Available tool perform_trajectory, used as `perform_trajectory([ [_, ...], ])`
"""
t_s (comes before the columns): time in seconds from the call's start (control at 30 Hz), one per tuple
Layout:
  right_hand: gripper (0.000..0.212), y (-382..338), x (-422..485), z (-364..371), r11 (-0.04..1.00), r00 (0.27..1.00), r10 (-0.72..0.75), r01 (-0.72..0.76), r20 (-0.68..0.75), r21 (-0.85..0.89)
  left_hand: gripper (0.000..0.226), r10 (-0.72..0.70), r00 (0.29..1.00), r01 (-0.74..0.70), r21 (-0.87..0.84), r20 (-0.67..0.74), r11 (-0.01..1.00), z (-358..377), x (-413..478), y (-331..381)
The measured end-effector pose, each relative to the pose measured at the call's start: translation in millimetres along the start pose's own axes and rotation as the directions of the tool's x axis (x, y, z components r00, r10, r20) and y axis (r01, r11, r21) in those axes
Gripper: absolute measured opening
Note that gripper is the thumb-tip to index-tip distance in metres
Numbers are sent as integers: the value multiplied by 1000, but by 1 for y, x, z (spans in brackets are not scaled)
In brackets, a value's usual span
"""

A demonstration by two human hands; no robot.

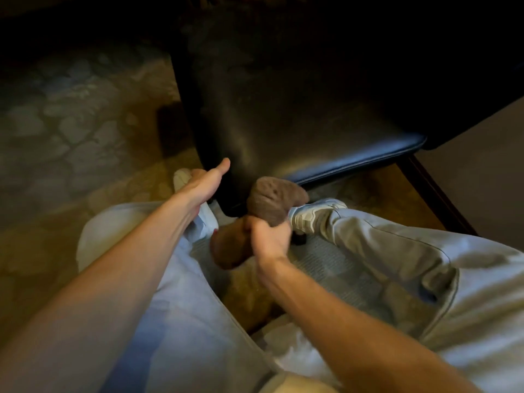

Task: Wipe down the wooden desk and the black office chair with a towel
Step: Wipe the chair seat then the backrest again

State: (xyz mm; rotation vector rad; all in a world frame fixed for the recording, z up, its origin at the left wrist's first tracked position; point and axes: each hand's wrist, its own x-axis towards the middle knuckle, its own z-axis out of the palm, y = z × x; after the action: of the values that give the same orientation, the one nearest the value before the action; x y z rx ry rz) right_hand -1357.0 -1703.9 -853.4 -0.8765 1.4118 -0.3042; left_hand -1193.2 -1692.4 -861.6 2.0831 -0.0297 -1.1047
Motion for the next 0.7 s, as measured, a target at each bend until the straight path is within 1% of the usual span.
perform_trajectory([
  [0.03,64,-7,3,-11,998,994,-58,59,-96,16,89,7,1000,-7,-5,21,1000,-2,-4,1],
  [0.07,59,-15,9,-22,992,972,-115,125,-204,33,84,16,999,-15,-17,42,1000,-2,-6,0],
  [0.13,63,-34,19,-36,977,922,-184,209,-341,40,79,36,997,-34,-33,63,999,1,-8,-2],
  [0.17,69,-41,21,-38,973,910,-193,225,-366,46,81,30,997,-27,-34,76,999,3,-10,-2],
  [0.2,75,-43,19,-34,972,912,-200,231,-359,46,85,23,996,-21,-35,85,999,7,-9,-4],
  [0.27,85,-32,3,-12,986,939,-169,160,-301,-53,88,-3,996,6,-36,85,999,13,-9,-7],
  [0.3,88,-20,-9,-3,993,961,-109,93,-254,-73,88,-8,996,12,-48,86,999,16,-11,-10],
  [0.33,89,-6,-19,4,998,981,-25,15,-191,-55,88,-1,996,6,-57,92,998,20,-12,-12],
  [0.37,87,4,-26,10,997,991,80,-81,-112,-6,88,3,994,3,-57,109,998,23,-16,-11],
  [0.4,82,14,-28,11,981,981,189,-187,-37,52,85,2,990,4,-45,138,999,27,-22,-11],
  [0.43,75,17,-30,10,956,963,269,-268,8,117,79,-2,985,5,-19,174,1000,30,-27,-10],
  [0.47,68,17,-29,9,942,954,300,-300,23,154,71,-14,976,11,17,219,1000,32,-33,-6],
  [0.5,63,15,-26,5,938,954,300,-296,1,179,66,-50,957,36,53,287,998,33,-38,-7],
  [0.53,61,11,-21,0,941,958,282,-265,-57,212,64,-79,927,44,105,365,994,31,-42,-4],
  [0.57,61,6,-18,-7,942,956,261,-222,-134,251,65,-103,892,31,166,441,986,27,-46,-2],
  [0.6,63,-1,-15,-16,940,948,244,-180,-202,291,67,-104,873,0,213,477,977,22,-47,0],
  [0.63,66,-5,-10,-26,938,934,229,-137,-274,318,66,-76,877,-44,237,474,970,18,-48,2],
  [0.67,70,-10,-6,-35,940,915,213,-95,-343,329,62,-31,907,-69,221,420,973,15,-47,2],
  [0.7,75,-15,0,-43,946,894,183,-47,-409,320,57,17,944,-75,165,331,983,11,-44,2],
])
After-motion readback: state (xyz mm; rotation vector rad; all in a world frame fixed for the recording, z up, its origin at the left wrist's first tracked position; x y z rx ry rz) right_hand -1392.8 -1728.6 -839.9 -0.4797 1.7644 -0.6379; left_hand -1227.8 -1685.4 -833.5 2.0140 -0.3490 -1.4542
